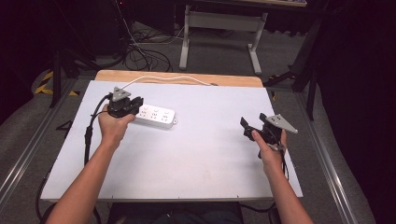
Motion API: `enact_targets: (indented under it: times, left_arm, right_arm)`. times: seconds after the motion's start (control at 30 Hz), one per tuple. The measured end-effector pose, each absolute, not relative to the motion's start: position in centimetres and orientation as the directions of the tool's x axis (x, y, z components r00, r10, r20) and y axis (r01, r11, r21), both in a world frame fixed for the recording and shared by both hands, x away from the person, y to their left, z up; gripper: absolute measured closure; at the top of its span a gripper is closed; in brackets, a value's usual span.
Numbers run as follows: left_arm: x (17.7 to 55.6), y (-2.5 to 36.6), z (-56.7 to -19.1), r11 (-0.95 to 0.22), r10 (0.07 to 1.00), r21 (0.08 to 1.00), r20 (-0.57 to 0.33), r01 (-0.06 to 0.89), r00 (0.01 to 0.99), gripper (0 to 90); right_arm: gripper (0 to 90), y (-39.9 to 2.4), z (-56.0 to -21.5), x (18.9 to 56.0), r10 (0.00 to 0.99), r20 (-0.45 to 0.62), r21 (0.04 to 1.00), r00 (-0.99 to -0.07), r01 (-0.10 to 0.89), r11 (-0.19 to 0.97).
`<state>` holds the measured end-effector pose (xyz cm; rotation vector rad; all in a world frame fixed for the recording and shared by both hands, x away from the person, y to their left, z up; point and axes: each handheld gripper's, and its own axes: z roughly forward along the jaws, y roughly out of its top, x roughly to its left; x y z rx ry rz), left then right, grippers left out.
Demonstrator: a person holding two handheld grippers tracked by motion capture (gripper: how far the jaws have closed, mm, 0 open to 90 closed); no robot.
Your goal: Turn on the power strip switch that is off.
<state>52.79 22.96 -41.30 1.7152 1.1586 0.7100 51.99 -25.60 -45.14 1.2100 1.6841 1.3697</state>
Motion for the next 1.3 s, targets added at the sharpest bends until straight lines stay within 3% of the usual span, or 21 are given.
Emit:
enact_targets:
  times: [0.2,0.47,0.73,1.1,1.3]
  left_arm:
    - [49.1,25.1,-41.2,-0.142,0.935,0.934,0.018,0.327,0.353,77.2]
    - [45.1,27.0,-41.4,-0.089,0.946,0.963,0.001,0.255,0.324,69.2]
    - [44.3,27.3,-40.8,-0.065,0.955,0.974,-0.002,0.216,0.296,64.4]
    - [44.3,28.4,-40.5,-0.015,0.975,0.980,-0.029,0.198,0.221,38.9]
    - [44.2,28.5,-40.4,-0.007,0.985,0.980,-0.028,0.199,0.172,36.3]
  right_arm:
    - [15.0,-25.6,-45.1,51.9,0.930,0.066,0.967,-0.363,0.252,0.030]
    - [15.0,-25.5,-45.0,51.7,0.929,0.059,0.968,-0.364,0.249,0.036]
    - [14.8,-25.5,-45.0,51.5,0.930,0.055,0.966,-0.363,0.255,0.042]
    - [15.2,-25.9,-44.8,51.4,0.937,0.054,0.969,-0.344,0.245,0.034]
    - [15.4,-26.1,-44.8,51.4,0.939,0.057,0.969,-0.338,0.247,0.030]
